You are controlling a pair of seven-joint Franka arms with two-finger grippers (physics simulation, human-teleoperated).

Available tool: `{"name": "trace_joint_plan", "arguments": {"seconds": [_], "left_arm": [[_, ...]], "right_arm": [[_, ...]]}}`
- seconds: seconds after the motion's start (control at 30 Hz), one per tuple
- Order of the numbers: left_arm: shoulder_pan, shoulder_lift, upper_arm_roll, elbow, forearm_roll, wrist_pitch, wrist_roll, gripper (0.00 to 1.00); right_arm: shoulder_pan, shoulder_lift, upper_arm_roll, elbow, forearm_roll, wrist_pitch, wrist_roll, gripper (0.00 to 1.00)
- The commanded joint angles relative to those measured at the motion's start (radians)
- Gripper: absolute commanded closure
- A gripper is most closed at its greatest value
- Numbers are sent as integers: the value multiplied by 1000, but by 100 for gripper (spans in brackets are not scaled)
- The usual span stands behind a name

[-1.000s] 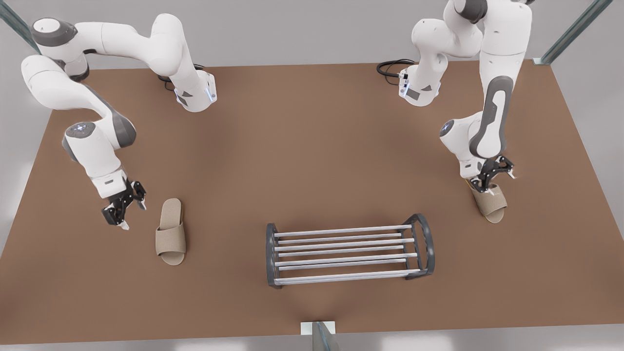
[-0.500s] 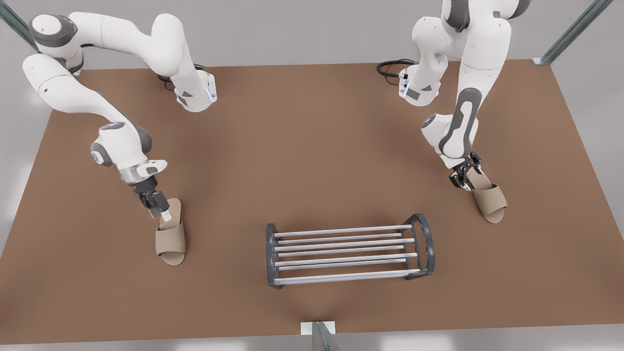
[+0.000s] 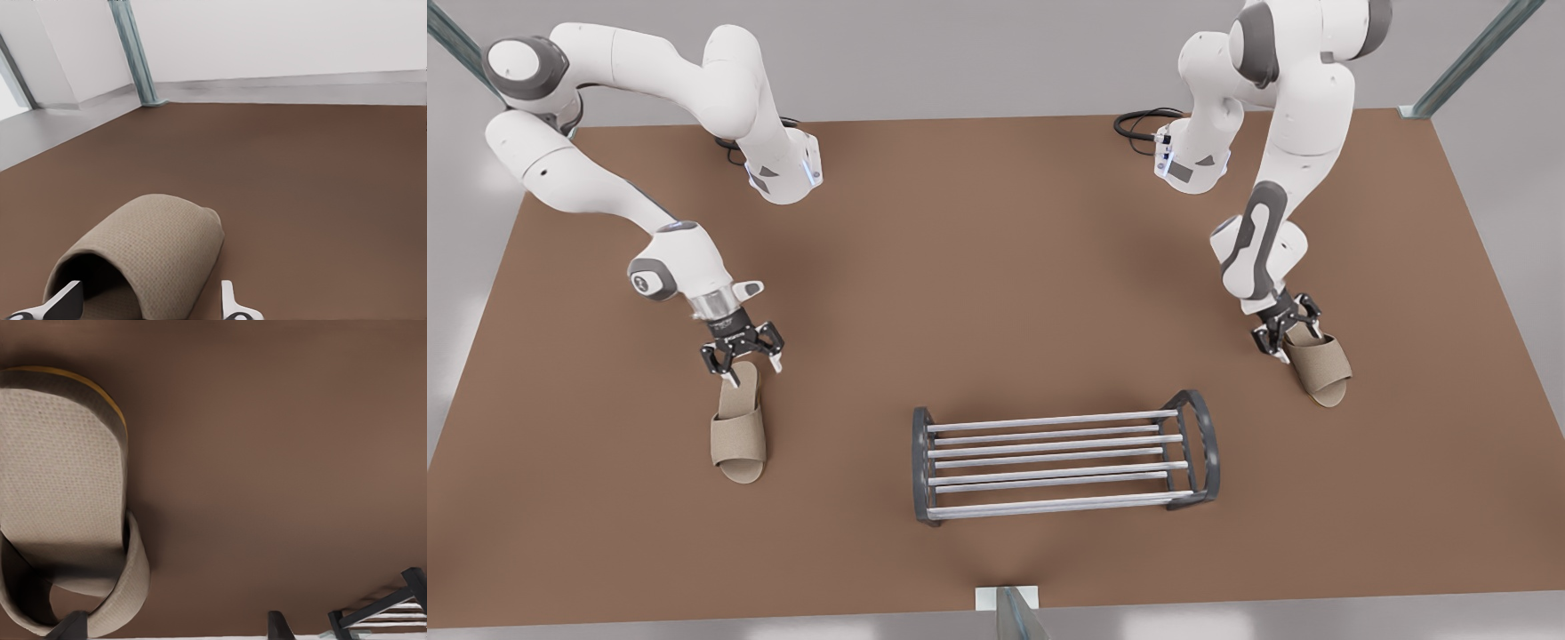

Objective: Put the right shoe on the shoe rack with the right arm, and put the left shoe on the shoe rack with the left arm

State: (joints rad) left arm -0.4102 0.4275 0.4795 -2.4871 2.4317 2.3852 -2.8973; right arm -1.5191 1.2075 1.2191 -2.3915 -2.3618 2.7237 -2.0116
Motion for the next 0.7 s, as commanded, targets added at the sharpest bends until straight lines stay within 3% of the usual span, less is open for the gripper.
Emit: {"name": "trace_joint_plan", "arguments": {"seconds": [0.0, 0.67], "left_arm": [[11, 10, -1, 13, 29, 3, -517, 0], [39, 119, -2, 125, 41, 35, -530, 0]], "right_arm": [[-1, 7, -19, -2, -70, -9, -411, 0], [-4, 96, -96, 48, -156, 2, -300, 0]]}}
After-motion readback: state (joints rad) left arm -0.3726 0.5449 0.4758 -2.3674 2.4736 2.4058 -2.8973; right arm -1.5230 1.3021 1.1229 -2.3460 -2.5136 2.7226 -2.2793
